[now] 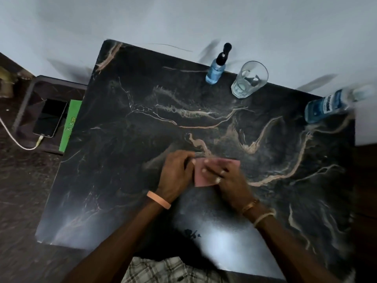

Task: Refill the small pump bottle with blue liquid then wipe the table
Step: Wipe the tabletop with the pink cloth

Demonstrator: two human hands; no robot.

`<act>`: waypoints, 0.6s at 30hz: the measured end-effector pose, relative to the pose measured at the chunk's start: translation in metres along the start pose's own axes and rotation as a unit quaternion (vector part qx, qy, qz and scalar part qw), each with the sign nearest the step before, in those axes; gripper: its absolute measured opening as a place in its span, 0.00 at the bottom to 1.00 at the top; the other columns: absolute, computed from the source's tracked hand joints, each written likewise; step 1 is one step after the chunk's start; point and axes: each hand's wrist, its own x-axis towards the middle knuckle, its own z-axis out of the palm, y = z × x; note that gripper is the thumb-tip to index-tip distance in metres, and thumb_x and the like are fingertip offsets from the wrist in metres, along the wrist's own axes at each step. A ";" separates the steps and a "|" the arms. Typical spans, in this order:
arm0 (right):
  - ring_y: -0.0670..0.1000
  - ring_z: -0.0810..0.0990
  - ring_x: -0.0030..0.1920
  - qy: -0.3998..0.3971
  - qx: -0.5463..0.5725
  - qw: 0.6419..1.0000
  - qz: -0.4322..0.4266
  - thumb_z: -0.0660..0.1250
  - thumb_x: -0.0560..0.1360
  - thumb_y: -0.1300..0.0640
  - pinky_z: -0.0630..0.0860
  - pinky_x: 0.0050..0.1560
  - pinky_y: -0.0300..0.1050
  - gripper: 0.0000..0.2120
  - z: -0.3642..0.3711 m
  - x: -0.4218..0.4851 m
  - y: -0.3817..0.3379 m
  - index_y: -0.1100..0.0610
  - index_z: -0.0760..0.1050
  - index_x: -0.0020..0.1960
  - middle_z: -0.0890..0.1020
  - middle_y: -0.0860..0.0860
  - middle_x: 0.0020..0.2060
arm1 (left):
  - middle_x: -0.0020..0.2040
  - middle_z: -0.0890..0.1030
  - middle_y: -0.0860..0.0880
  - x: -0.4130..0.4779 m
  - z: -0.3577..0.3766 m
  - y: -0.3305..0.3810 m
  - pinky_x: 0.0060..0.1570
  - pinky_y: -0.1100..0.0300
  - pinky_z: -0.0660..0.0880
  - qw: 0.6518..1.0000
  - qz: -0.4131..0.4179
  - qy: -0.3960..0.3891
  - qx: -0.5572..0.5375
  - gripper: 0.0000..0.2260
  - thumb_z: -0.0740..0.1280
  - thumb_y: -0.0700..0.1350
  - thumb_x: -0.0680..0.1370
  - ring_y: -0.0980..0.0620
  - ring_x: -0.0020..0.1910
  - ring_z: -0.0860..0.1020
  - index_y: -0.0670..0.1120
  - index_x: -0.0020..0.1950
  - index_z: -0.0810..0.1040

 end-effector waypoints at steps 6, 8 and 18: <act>0.61 0.71 0.71 0.133 -0.008 0.952 0.277 0.60 0.74 0.63 0.67 0.70 0.59 0.24 -0.027 -0.044 0.025 0.57 0.74 0.69 0.72 0.56 0.71 | 0.55 0.82 0.46 -0.012 0.060 0.038 0.64 0.50 0.70 0.995 0.063 -0.068 0.022 0.08 0.69 0.39 0.77 0.47 0.57 0.78 0.42 0.56 0.82; 0.58 0.75 0.68 0.121 0.036 0.976 0.178 0.64 0.75 0.68 0.70 0.69 0.61 0.21 -0.011 -0.056 -0.004 0.58 0.77 0.67 0.77 0.56 0.67 | 0.54 0.82 0.45 -0.014 0.074 0.050 0.62 0.47 0.71 0.995 0.065 -0.073 0.022 0.08 0.68 0.40 0.78 0.46 0.56 0.78 0.42 0.56 0.81; 0.52 0.66 0.74 0.127 0.008 0.957 0.261 0.55 0.80 0.65 0.62 0.73 0.44 0.26 -0.053 -0.139 0.065 0.51 0.64 0.76 0.63 0.49 0.76 | 0.55 0.81 0.47 -0.039 0.122 0.101 0.62 0.55 0.69 0.978 0.115 -0.141 0.100 0.08 0.67 0.40 0.78 0.48 0.57 0.76 0.45 0.56 0.81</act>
